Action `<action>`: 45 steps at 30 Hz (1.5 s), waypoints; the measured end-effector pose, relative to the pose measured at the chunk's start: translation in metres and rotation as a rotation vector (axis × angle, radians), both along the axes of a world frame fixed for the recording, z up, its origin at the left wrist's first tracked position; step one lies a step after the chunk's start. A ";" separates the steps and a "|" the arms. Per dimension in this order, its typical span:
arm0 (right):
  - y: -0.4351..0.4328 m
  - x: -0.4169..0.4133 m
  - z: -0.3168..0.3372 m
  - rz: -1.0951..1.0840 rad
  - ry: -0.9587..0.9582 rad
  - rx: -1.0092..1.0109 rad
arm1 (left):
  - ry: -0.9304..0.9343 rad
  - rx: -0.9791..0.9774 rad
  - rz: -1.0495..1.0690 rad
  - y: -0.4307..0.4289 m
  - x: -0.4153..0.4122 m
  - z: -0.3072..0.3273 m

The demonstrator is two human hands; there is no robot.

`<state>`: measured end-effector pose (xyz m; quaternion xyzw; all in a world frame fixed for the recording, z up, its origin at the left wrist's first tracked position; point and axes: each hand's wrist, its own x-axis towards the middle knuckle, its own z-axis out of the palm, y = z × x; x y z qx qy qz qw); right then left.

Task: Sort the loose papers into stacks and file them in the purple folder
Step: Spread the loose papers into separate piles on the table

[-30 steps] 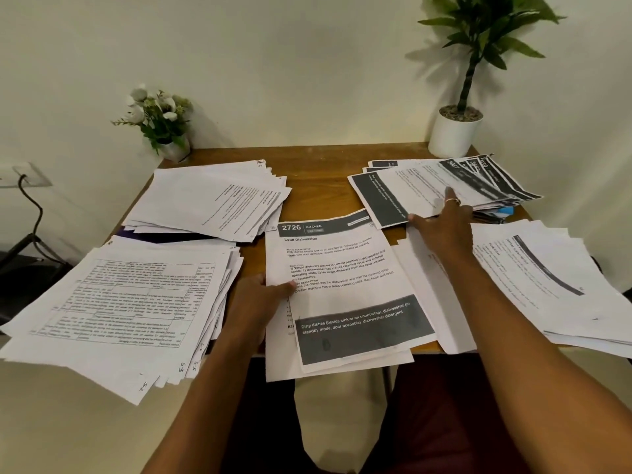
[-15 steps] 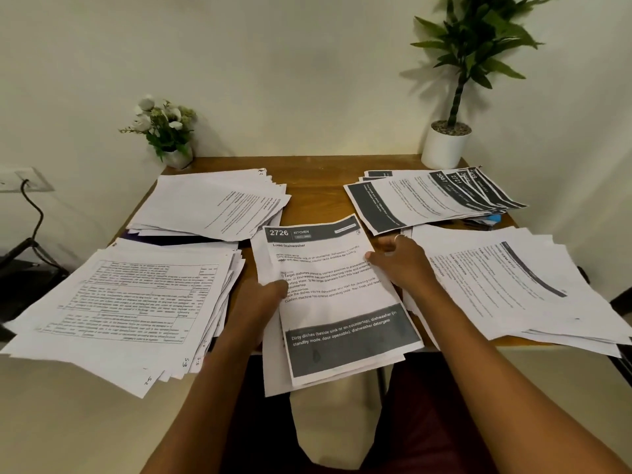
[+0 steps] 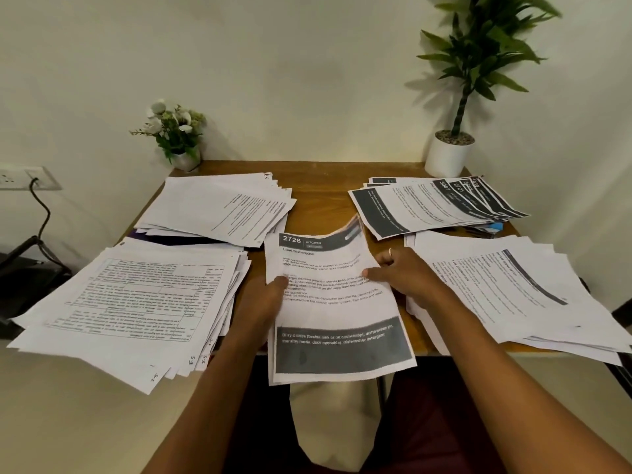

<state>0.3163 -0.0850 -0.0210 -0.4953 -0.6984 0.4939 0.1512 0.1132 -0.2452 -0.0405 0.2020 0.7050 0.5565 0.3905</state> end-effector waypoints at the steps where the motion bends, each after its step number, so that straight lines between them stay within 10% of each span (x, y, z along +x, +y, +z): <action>1: 0.002 0.003 0.001 -0.005 0.023 -0.017 | 0.003 -0.017 0.007 0.000 0.000 0.000; 10: 0.049 0.043 0.005 -0.485 0.521 -0.106 | 0.158 -0.073 -0.017 0.003 0.000 -0.006; 18: 0.062 0.057 -0.002 -0.752 0.586 -0.082 | 0.204 -0.063 -0.030 0.004 0.000 -0.010; 35: 0.058 0.040 0.004 -0.733 0.733 -0.181 | 0.232 -0.078 -0.029 0.006 -0.003 -0.015; 45: 0.000 0.029 -0.007 -0.444 0.349 -0.013 | 0.088 -0.034 0.024 0.004 0.000 -0.009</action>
